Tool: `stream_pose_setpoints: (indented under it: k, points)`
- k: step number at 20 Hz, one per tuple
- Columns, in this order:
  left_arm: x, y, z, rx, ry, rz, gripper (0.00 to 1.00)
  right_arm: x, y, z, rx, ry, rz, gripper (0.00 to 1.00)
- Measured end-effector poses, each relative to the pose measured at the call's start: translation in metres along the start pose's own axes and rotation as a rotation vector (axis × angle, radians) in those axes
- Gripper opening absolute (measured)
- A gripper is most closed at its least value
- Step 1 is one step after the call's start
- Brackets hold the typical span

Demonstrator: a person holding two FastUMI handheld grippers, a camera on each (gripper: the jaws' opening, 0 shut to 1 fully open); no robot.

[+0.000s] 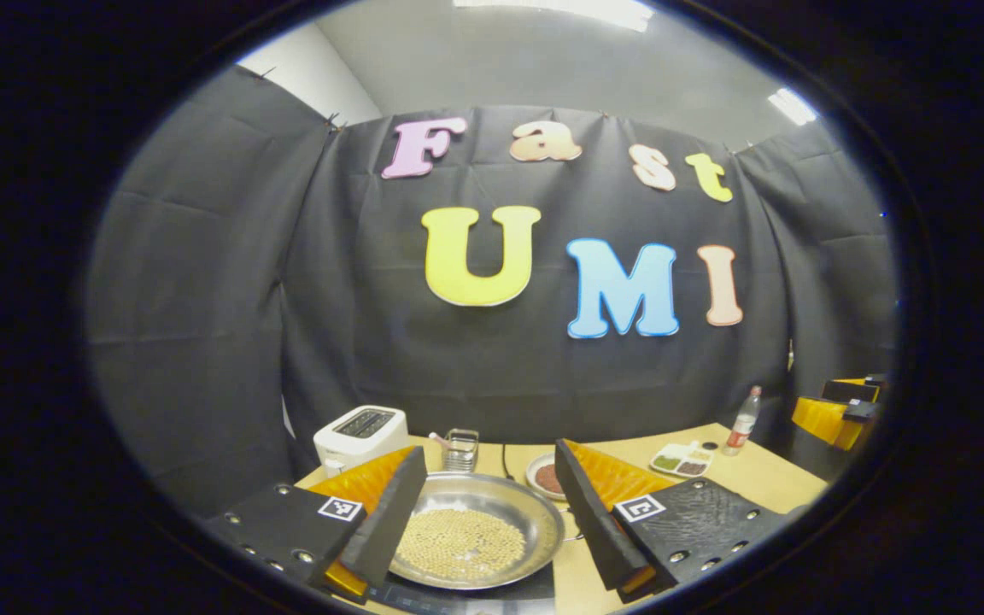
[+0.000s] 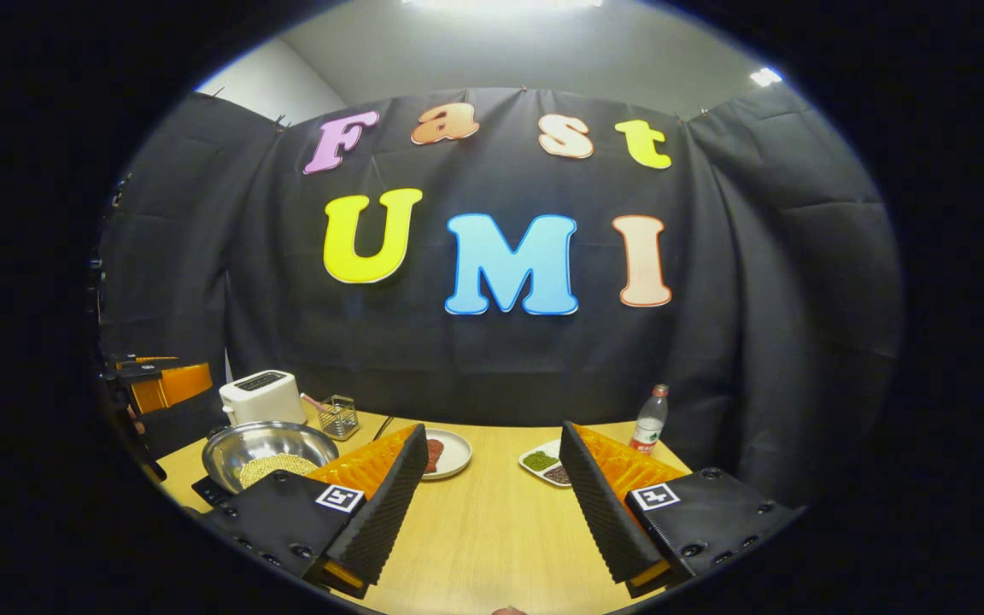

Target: First push the handle of the pot to place it horizontally, then grasp the pot with both hands and set it on the induction cooktop.

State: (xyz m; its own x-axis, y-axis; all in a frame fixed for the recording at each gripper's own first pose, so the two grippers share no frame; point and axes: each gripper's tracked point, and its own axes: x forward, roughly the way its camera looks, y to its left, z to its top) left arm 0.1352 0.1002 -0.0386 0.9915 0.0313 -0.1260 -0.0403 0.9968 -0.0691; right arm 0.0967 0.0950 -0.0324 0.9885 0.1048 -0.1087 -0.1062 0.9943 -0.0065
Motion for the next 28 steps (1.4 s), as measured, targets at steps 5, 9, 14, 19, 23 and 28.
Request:
stream_pose_setpoints:
  k: [5, 9, 14, 19, 23, 28]
  points:
    - [-0.062, -0.059, 0.02, -0.007, -0.038, -0.014, 0.88, -0.055, -0.056, 0.023, -0.024, -0.062, -0.006, 0.98]
    - [-0.107, -0.081, 0.033, -0.001, -0.062, -0.002, 0.89, -0.095, -0.089, 0.024, 0.006, -0.073, -0.007, 0.97]
    - [-0.157, -0.084, 0.05, 0.024, -0.105, -0.006, 0.89, -0.131, -0.109, 0.027, 0.05, -0.065, -0.033, 0.98]
    - [-0.19, -0.072, 0.057, 0.082, -0.126, -0.034, 0.88, -0.164, -0.108, 0.037, 0.075, -0.097, -0.074, 0.97]
    - [-0.191, -0.073, 0.059, 0.082, -0.149, -0.051, 0.89, -0.183, -0.094, 0.038, 0.084, -0.104, -0.082, 0.97]
    - [-0.194, -0.07, 0.056, 0.056, -0.13, -0.047, 0.89, -0.197, -0.083, 0.037, 0.029, -0.111, -0.082, 0.97]
